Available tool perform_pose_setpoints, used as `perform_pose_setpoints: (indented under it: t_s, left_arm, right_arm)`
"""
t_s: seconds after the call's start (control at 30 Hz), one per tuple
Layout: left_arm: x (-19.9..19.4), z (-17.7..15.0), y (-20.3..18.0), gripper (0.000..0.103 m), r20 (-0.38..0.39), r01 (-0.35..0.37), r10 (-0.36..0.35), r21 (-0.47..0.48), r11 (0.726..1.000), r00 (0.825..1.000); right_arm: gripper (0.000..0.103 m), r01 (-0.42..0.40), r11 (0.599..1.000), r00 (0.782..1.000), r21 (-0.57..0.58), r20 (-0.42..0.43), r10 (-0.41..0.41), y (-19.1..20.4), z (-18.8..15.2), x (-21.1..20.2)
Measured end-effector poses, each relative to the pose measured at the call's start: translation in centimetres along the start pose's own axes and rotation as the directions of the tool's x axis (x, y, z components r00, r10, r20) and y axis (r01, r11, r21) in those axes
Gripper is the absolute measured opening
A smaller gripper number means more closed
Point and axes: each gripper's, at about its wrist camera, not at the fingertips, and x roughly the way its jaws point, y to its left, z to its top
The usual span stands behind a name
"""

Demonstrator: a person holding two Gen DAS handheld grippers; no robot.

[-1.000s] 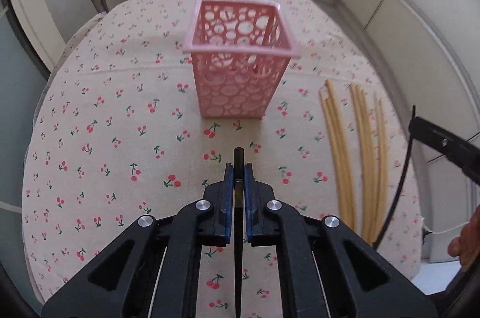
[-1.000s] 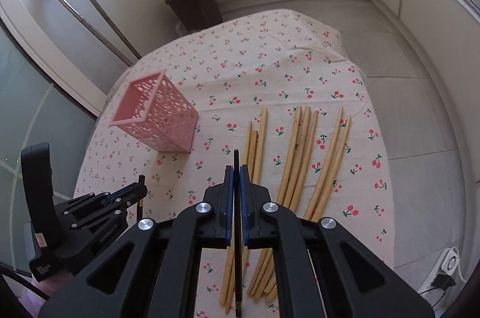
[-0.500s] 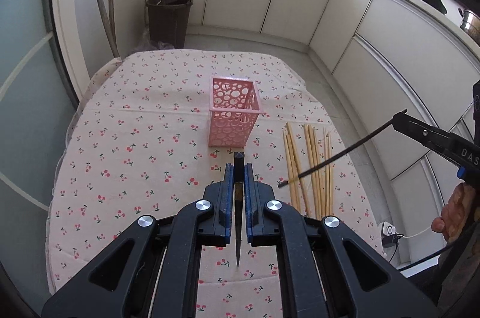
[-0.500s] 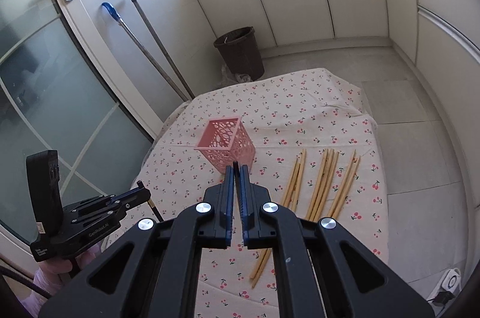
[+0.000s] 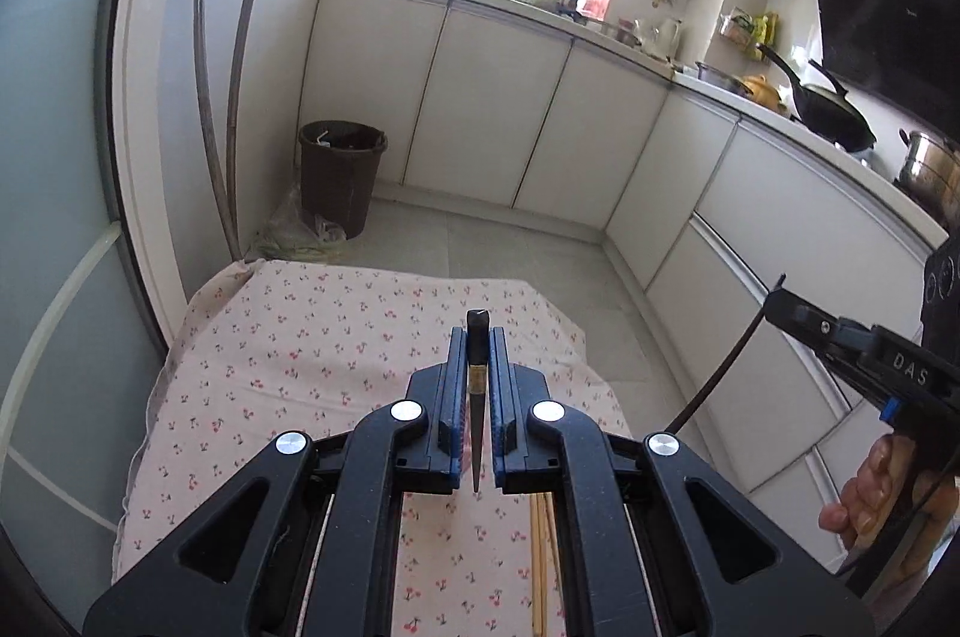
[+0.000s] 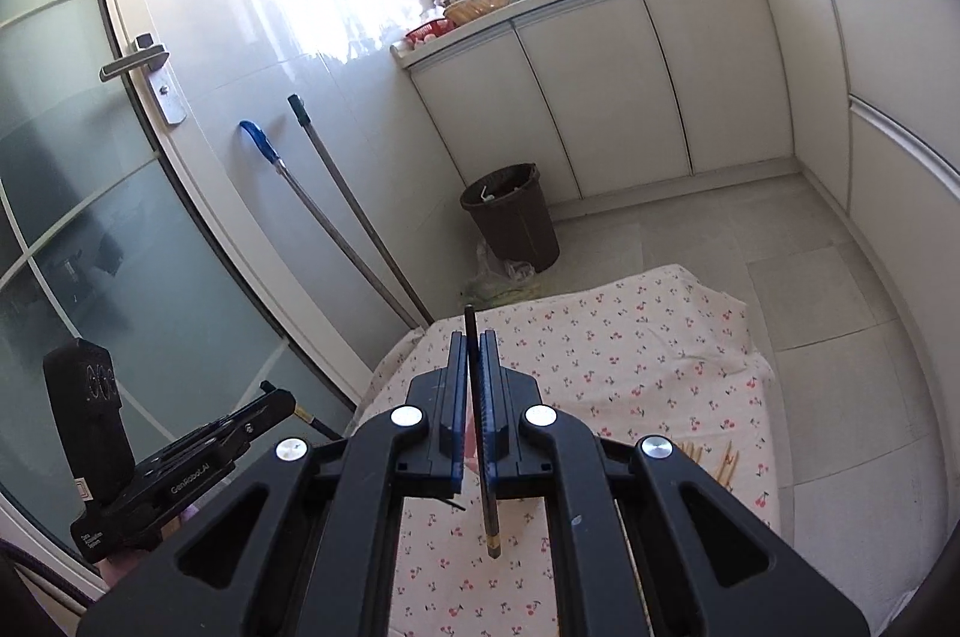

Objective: Organize utensils
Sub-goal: 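Carry the black chopstick into the pink basket and open the left gripper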

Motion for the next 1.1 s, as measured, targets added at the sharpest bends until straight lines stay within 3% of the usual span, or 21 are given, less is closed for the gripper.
perform_pose_setpoints:
  t_s: [0.13,0.37,0.5,0.7,0.97,1.1]
  left_arm:
    - [2.6,1.7,0.9,0.006,0.023,-0.03,0.031,-0.054,0.998,0.999]
    - [8.4,1.2,3.2,0.008,-0.065,-0.076,0.068,-0.128,0.989,0.996]
    - [7.3,1.5,4.7,0.021,-0.042,-0.066,0.059,-0.196,0.978,0.997]
    - [4.3,2.7,5.1,0.029,0.033,-0.061,0.07,-0.228,0.972,0.997]
    - [4.8,2.5,4.8,0.03,0.008,-0.064,0.067,-0.206,0.976,0.998]
    - [5.4,2.0,4.8,0.03,-0.022,-0.069,0.066,-0.198,0.978,0.998]
  right_arm:
    - [0.004,0.002,1.0,1.0,0.008,0.004,-0.002,-0.1,1.1,1.9]
    - [0.004,0.019,0.998,1.0,0.059,-0.018,-0.018,-1.7,1.6,6.0]
    - [0.005,0.044,0.997,0.999,0.065,-0.029,-0.043,-2.0,1.5,7.4]
    - [0.005,0.048,0.995,0.998,0.085,-0.035,-0.046,-2.1,1.4,8.5]
    - [0.005,0.054,0.991,0.998,0.12,-0.05,-0.049,-2.1,0.8,10.9]
    - [0.013,0.069,0.983,0.989,0.172,-0.144,-0.044,-3.4,-1.1,13.6]
